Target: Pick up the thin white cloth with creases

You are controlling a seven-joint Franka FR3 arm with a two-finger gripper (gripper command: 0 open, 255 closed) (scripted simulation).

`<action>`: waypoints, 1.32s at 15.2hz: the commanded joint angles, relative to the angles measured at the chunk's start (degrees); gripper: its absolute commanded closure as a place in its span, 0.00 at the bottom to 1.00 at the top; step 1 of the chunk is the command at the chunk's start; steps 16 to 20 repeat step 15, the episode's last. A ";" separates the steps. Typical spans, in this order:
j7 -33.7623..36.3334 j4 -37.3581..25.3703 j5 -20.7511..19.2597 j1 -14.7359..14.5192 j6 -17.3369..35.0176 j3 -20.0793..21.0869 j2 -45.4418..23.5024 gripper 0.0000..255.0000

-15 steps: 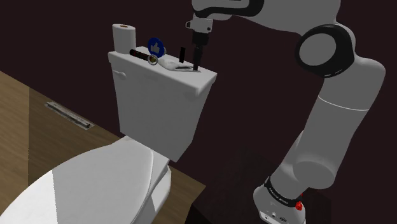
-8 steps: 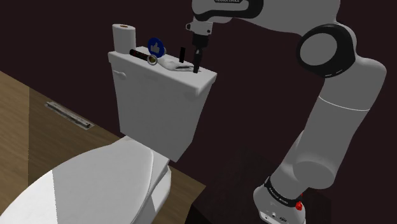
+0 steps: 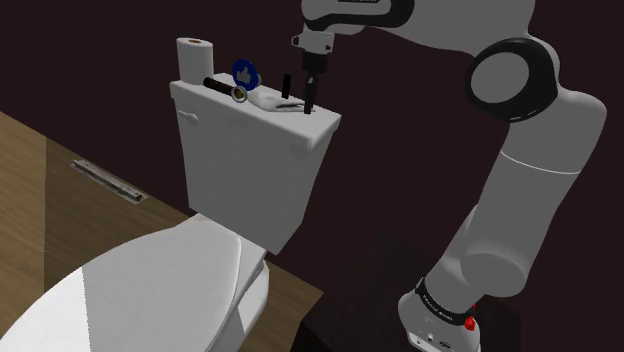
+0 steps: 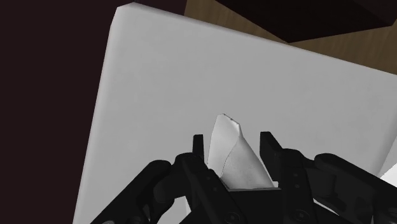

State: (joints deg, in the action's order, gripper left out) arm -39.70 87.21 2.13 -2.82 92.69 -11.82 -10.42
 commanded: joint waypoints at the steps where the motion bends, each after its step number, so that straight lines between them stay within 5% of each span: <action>1: 0.06 -1.35 0.04 -0.02 -1.37 0.03 -0.16 1.00; 13: -0.17 -14.54 0.61 0.59 -11.85 -0.15 -2.92 1.00; 20: -0.17 -14.72 0.61 0.60 -11.98 -0.16 -2.96 1.00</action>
